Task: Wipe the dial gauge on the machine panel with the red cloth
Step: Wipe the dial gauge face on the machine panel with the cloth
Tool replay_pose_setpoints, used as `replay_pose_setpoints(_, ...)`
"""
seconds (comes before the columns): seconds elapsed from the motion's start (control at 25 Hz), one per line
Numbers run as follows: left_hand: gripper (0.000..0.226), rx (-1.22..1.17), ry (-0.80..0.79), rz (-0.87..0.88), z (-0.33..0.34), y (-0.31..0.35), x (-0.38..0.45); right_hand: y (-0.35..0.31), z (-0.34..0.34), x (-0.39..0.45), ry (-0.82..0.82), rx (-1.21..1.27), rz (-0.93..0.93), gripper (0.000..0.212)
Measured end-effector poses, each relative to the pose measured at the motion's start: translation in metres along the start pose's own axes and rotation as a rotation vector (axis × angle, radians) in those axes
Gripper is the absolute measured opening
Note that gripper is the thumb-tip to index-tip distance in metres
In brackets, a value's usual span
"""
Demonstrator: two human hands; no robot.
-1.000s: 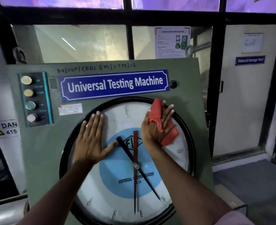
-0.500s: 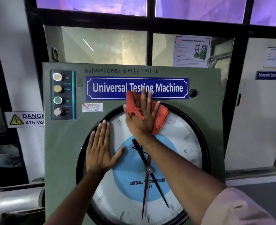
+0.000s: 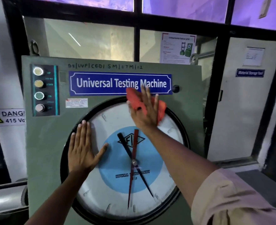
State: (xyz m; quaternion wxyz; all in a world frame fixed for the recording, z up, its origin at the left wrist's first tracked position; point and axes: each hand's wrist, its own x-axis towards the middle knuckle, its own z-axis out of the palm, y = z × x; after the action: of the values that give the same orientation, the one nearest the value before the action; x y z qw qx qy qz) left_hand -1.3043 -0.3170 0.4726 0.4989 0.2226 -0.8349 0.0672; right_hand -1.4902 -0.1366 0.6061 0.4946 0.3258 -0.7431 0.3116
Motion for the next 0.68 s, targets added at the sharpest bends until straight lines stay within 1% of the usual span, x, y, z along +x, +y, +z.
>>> replay_pose_setpoints(0.12, 0.110, -0.003, -0.026, 0.002, 0.001, 0.000, 0.001, 0.049, -0.012, -0.022, 0.023, -0.027, 0.285, 0.078)
replay_pose_setpoints(0.2, 0.111, -0.014, -0.041, 0.001, -0.001, 0.001, 0.001, 0.070, -0.015, -0.045, 0.087, -0.005, 0.488, 0.078)
replay_pose_setpoints(0.28, 0.111, -0.014, -0.035, -0.007, -0.002, 0.005, -0.002, 0.086, -0.018, -0.072, 0.127, 0.019, 0.629, 0.078)
replay_pose_setpoints(0.32, 0.111, -0.014, -0.026, -0.016, -0.002, 0.006, -0.002, 0.091, -0.019, -0.083, 0.134, 0.017, 0.665, 0.078)
replay_pose_setpoints(0.44, 0.112, -0.027, -0.018, -0.021, -0.004, 0.009, -0.002, 0.097, -0.020, -0.099, 0.123, -0.004, 0.751, 0.073)
replay_pose_setpoints(0.52, 0.112, -0.022, -0.020, -0.015, -0.004, 0.009, -0.001, 0.088, -0.020, -0.087, 0.111, 0.026, 0.827, 0.074)
replay_pose_setpoints(0.56, 0.112, -0.024, -0.025, -0.013, -0.004, 0.008, -0.001, 0.080, -0.021, -0.075, 0.119, 0.066, 0.833, 0.077)
replay_pose_setpoints(0.6, 0.112, -0.026, -0.025, -0.007, -0.003, 0.009, -0.001, 0.072, -0.021, -0.060, 0.118, 0.102, 0.795, 0.081)
replay_pose_setpoints(0.68, 0.112, -0.019, -0.010, 0.000, -0.003, 0.007, -0.001, 0.050, -0.014, -0.028, 0.048, 0.089, 0.603, 0.081)
